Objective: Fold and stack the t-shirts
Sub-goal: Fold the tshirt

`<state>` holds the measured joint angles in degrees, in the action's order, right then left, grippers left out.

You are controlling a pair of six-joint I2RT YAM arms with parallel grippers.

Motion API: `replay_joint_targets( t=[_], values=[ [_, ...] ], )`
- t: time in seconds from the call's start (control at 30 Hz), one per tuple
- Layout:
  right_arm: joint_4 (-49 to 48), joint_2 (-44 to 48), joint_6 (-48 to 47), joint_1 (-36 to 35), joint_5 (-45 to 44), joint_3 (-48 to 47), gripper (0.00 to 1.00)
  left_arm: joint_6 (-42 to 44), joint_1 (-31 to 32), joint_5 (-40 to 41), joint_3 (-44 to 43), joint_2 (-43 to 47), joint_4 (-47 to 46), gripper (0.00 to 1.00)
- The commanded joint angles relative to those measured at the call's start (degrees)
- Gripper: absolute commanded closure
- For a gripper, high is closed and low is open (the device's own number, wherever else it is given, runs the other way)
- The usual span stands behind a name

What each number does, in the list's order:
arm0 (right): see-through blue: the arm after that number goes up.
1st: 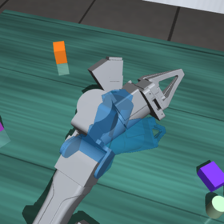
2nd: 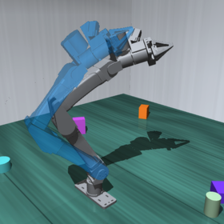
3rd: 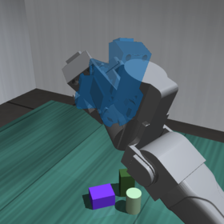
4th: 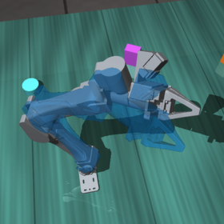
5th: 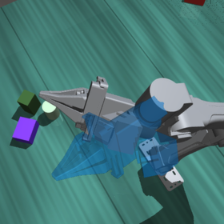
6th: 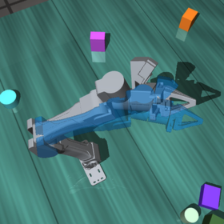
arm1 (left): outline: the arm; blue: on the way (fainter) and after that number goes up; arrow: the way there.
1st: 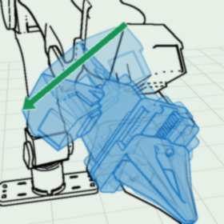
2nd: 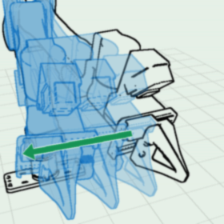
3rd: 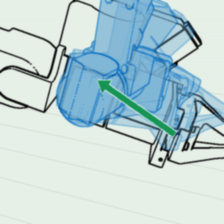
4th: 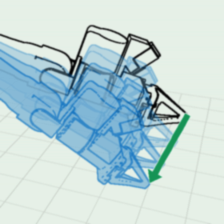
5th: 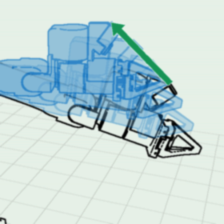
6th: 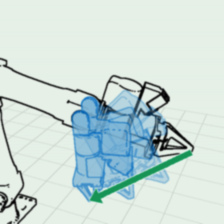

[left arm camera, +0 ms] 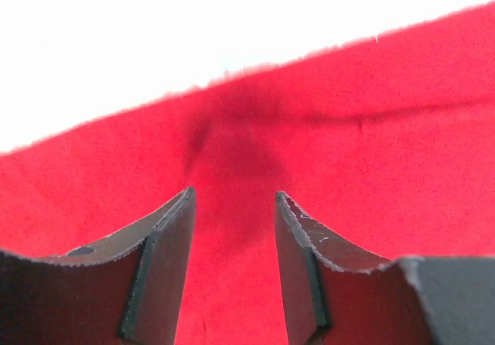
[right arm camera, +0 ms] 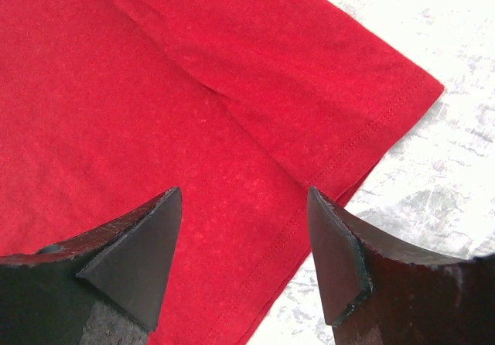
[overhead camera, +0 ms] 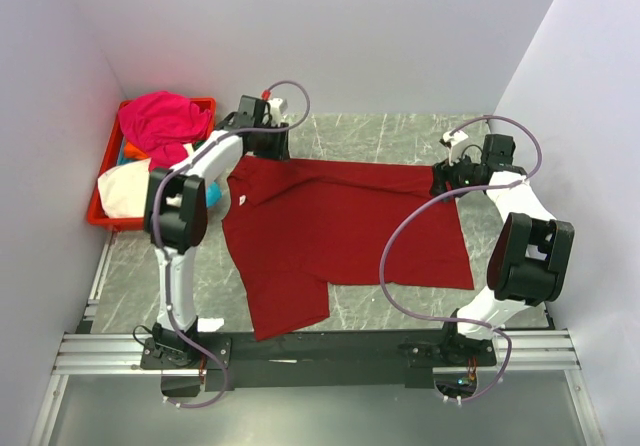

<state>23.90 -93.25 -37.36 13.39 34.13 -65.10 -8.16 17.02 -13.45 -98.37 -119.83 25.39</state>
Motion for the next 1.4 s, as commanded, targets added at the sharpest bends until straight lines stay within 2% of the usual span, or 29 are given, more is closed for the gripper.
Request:
replay_joint_targets(
  t=[0.0, 0.27, 0.5, 0.6, 0.63, 0.73, 0.77, 1.0, 1.17, 1.3, 1.37],
  values=[
    [0.5, 0.7, 0.0, -0.1, 0.9, -1.0, 0.28, 1.5, -0.3, -1.0, -7.5, -6.3, 3.1, 0.49],
    [-0.1, 0.7, 0.5, -0.1, 1.4, -0.3, 0.28, 1.5, -0.4, -3.7, -16.4, -14.2, 5.7, 0.48],
    [-0.6, 0.4, 0.8, 0.0, 1.3, 0.2, 0.28, 1.8, -0.4, -5.1, -17.2, -16.7, 6.8, 0.53],
    [-0.3, 0.4, 0.8, 0.1, 1.3, 0.1, 0.28, 2.0, -0.4, -5.4, -17.0, -16.7, 6.6, 0.67],
    [-0.4, 0.4, 0.9, 0.1, 1.4, 0.1, 0.28, 2.0, -0.4, -5.3, -16.9, -16.5, 6.5, 0.80],
    [-0.3, 0.5, 0.8, 0.2, 1.5, 0.1, 0.28, 2.1, -0.4, -4.9, -15.7, -14.6, 5.4, 0.97],
    [-0.3, 0.4, 0.8, 0.2, 1.5, 0.1, 0.28, 2.1, -0.4, -4.7, -15.5, -13.9, 5.1, 0.99],
    [-0.3, 1.0, 0.6, 0.5, 1.6, 0.4, 0.29, 2.3, -0.4, -5.0, -10.5, -4.0, 2.0, 1.00],
    [-0.3, 1.1, 0.5, 0.9, 1.8, 0.5, 0.29, -0.3, -0.1, -9.3, 2.1, 4.7, -2.5, 1.00],
    [-0.3, 1.1, 0.5, 1.1, 2.0, 0.4, 0.29, -0.6, 1.0, -16.4, 12.5, 9.9, -2.0, 0.92],
    [-0.1, 1.0, 0.5, 1.2, 2.1, 0.1, 0.29, -0.1, 2.0, -18.6, 16.3, 10.4, -0.1, 0.75]
  ],
)
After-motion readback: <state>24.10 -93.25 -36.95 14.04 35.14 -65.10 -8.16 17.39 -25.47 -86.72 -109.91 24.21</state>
